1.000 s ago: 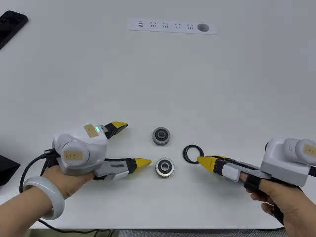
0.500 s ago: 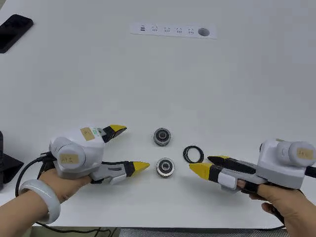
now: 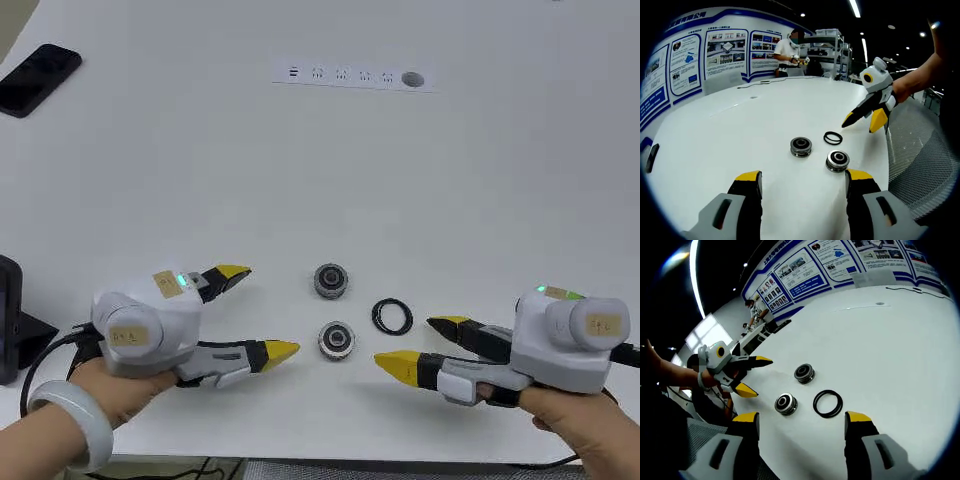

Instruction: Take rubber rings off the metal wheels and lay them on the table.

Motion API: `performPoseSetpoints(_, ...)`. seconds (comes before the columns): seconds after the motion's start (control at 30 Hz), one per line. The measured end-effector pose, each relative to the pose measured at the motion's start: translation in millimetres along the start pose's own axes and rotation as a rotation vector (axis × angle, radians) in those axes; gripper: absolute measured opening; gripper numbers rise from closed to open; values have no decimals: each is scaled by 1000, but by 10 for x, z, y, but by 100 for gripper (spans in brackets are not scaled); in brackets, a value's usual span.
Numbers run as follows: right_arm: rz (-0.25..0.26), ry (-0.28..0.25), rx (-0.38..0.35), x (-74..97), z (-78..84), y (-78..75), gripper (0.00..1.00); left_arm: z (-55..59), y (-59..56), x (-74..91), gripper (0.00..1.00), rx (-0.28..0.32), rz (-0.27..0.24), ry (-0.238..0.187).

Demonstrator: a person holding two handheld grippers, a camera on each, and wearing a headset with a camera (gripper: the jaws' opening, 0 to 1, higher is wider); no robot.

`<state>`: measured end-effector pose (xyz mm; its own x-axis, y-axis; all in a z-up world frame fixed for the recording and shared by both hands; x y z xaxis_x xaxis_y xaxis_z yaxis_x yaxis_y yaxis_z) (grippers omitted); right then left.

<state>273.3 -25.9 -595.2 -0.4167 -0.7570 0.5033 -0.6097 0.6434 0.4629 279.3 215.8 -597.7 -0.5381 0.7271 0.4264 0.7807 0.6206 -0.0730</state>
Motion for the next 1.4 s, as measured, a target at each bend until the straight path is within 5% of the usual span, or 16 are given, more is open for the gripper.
performPoseSetpoints(0.3,8,27,115,27,46,83,79,8,-51,132,70,1,-7,-2)
performPoseSetpoints(0.77,24,49,206,133,99,141,82,27,-257,341,74,24,6,-24)
performPoseSetpoints(1.4,42,60,310,164,169,243,93,102,-358,539,81,65,-34,-29)
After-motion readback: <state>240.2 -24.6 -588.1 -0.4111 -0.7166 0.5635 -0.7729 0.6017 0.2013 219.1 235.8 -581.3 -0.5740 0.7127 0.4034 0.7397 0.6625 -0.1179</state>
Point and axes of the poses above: the centre of the closed fingertips' face, and the gripper's own axes: x roughly backward along the fingers, y roughly to its left, z roughly out of its underside, the point moved 7 cm from there along x, roughly backward along the fingers, and after that the axes turned 4 degrees about -y, right-handed, at the moved point
